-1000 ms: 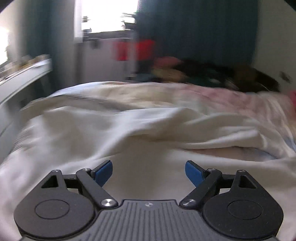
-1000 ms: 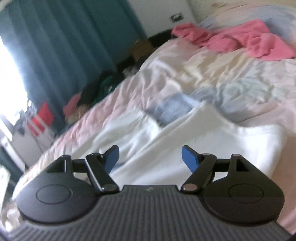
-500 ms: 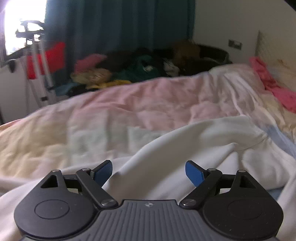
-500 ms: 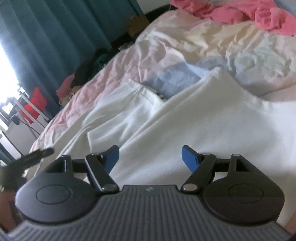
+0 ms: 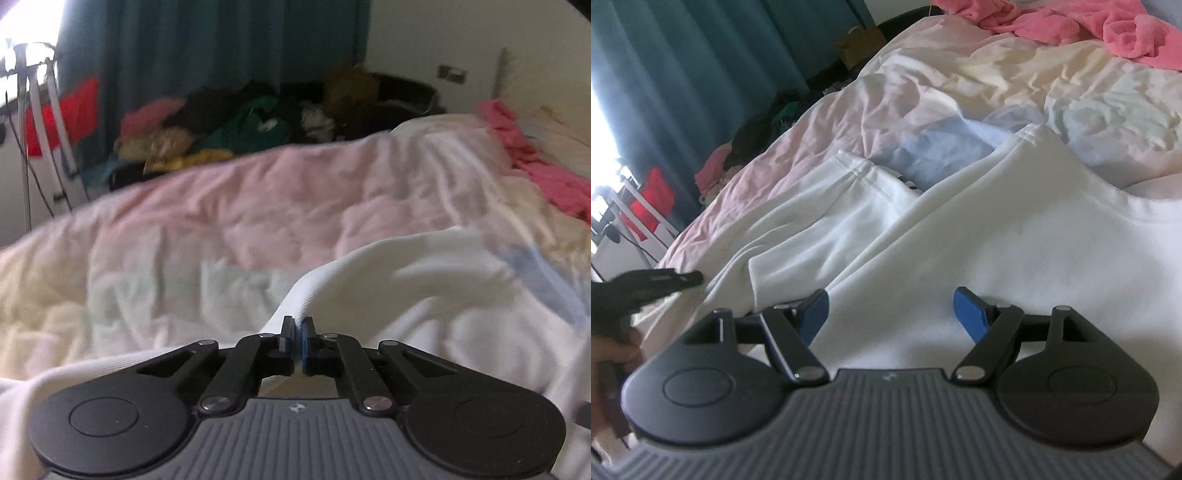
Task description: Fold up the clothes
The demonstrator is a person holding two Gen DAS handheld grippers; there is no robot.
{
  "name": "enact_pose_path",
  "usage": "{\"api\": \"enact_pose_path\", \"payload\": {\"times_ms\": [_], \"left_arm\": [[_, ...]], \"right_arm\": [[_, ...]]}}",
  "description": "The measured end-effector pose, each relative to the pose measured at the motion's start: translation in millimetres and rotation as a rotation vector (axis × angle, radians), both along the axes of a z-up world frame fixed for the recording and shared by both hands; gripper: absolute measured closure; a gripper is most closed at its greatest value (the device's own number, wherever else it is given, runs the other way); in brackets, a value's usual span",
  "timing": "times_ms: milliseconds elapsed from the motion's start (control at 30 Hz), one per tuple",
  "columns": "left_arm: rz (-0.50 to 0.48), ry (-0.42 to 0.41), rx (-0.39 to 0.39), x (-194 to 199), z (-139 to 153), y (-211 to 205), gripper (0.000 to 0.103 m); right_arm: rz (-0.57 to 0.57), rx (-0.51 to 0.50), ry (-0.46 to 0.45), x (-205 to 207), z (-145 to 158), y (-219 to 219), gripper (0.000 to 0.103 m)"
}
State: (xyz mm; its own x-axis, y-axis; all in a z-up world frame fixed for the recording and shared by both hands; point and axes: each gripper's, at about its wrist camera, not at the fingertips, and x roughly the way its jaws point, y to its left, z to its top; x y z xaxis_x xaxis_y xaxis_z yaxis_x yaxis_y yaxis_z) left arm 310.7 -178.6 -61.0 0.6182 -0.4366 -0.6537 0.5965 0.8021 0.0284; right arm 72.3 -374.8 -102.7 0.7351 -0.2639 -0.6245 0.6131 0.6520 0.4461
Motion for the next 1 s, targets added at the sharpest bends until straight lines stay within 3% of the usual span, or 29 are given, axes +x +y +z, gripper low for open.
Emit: {"api": "enact_pose_path", "payload": {"times_ms": [167,233,533,767,867,933,1000], "left_arm": [[-0.069,-0.099,0.015,-75.7,33.9,20.2,0.100],[-0.079,-0.089,-0.013,-108.6,38.0,34.9,0.100],[0.063,-0.007,-0.048,-222.3,-1.7,92.6,0.098],[0.246,0.028,-0.114,-250.5,-7.5,132.3,0.075],[0.288,0.027,-0.104,-250.0,-10.1,142.1,0.070],[0.308,0.032,-0.121,-247.6,-9.5,148.1,0.061],[0.320,0.035,-0.132,-243.1,-8.8,152.0,0.061]], "right_arm": [[-0.006,-0.001,-0.015,-7.8,7.2,0.5,0.026],[-0.008,-0.004,-0.022,-11.2,10.9,1.1,0.026],[0.019,0.033,-0.073,-25.9,20.4,2.7,0.026],[0.071,0.163,-0.189,-30.7,18.4,-3.9,0.026],[0.094,0.212,-0.220,-28.8,16.2,-5.3,0.034],[0.110,0.243,-0.234,-26.9,14.8,-5.9,0.034],[0.131,0.266,-0.234,-23.7,14.5,-4.8,0.034]]}}
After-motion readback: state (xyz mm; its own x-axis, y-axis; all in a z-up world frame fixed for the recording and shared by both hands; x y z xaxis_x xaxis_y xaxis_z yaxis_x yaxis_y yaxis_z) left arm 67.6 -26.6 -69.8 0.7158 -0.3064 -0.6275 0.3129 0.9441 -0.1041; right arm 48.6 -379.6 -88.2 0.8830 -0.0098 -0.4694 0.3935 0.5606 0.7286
